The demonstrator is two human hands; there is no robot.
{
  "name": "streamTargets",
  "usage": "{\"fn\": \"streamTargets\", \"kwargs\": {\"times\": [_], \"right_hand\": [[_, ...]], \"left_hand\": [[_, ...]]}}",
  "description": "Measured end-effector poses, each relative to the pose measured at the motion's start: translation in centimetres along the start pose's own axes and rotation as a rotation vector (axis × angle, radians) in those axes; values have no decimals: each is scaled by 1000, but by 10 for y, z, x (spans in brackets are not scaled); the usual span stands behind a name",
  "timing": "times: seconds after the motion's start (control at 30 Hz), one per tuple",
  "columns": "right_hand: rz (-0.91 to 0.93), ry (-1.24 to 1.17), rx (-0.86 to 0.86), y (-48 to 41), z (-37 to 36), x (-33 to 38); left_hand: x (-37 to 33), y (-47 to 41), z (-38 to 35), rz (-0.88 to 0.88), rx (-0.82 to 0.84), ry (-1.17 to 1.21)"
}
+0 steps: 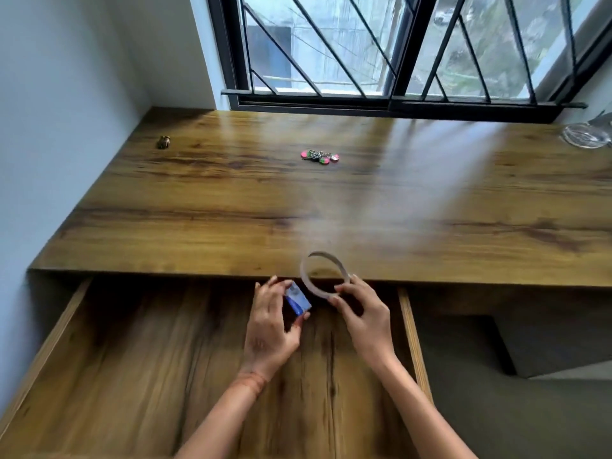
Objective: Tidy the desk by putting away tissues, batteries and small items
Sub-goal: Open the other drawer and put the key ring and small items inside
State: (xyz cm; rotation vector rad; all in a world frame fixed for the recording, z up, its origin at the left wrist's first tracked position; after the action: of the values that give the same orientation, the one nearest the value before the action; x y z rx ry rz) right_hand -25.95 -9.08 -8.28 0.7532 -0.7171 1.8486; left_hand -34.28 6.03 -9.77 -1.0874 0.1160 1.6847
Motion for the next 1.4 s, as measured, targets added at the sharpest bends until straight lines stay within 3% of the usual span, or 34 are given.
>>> {"fn": "streamTargets", "kwargs": {"times": [0.1,0.27,0.33,0.53,0.67,0.8,0.97,1.1,1.2,1.4], "right_hand": [[-3,68,71,50,8,-23],[-71,317,213,100,0,-56],[-99,345,237,108,-1,-59],[-157,396,346,112,-3,-63],[-184,409,362,116,-6,-68],[-119,416,272,117,-2,-60],[26,281,111,82,2,-17],[153,208,-9,17,0,36],[196,236,-38,-49,-12,64],[98,347,-63,-193,-59,64]], "left_hand": [[-3,48,-11,17,138,-27],[1,93,-19,275,388,-77],[2,101,-22,293,481,-128],[8,107,-22,385,572,-182],[12,112,-25,377,547,-181],[7,110,-27,245,549,-224],[9,69,-10,76,392,-145],[16,0,24,16,161,-147],[39,-57,51,35,44,-155],[129,-173,85,223,16,-274]]}}
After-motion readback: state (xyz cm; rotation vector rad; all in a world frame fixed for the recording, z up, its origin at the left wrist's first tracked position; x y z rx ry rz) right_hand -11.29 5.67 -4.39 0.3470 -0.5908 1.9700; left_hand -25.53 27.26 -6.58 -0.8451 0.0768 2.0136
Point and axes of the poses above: each hand's wrist, its own y-axis away from the middle knuckle, its own z-axis out of the back of the hand, x = y × z, the point moved 5 cm from there along -y, towards the middle knuckle, and after that the axes turned 11 degrees about y, right-handed, at the moved point
